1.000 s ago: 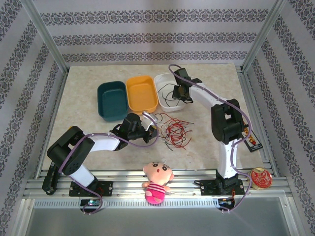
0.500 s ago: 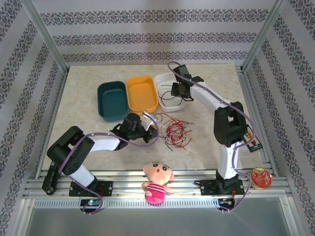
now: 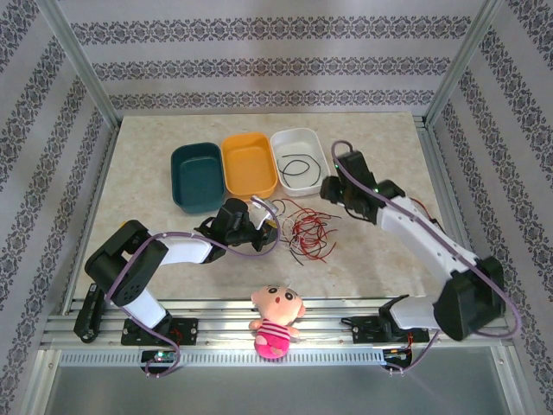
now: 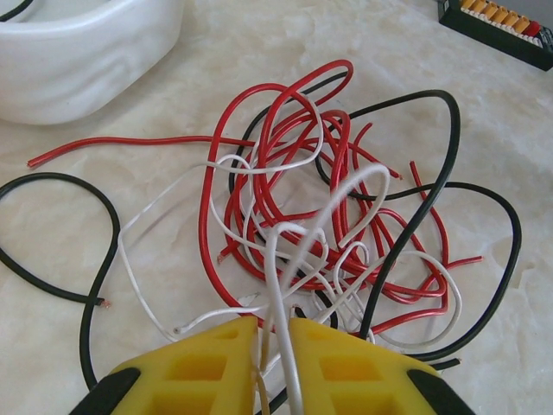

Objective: Untangle the cables

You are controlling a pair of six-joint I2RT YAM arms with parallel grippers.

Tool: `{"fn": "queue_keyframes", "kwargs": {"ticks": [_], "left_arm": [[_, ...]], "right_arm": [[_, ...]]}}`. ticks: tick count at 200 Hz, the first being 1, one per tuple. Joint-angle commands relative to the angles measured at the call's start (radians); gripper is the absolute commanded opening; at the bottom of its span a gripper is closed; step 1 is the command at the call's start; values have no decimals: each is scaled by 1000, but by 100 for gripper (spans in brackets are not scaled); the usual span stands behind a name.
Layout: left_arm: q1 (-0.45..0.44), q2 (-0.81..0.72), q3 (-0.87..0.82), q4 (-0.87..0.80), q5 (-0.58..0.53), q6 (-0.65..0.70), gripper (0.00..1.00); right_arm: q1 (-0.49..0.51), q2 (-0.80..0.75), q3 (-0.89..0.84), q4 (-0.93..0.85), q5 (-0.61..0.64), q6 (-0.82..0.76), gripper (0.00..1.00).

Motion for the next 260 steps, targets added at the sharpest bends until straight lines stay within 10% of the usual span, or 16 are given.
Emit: {"fn": "queue_keyframes", "kwargs": {"ticks": [1, 190, 260], "left_arm": [[-11, 14, 30, -30, -4, 11, 18], [-11, 100, 36, 62, -14, -78, 16], [-11, 107, 48, 49, -52, -100, 11]], "right_arm": [[17, -105, -104, -16, 11, 127, 48], [206, 9, -284, 232, -25, 455, 60], [206, 38, -244, 216, -66, 409, 11]]}}
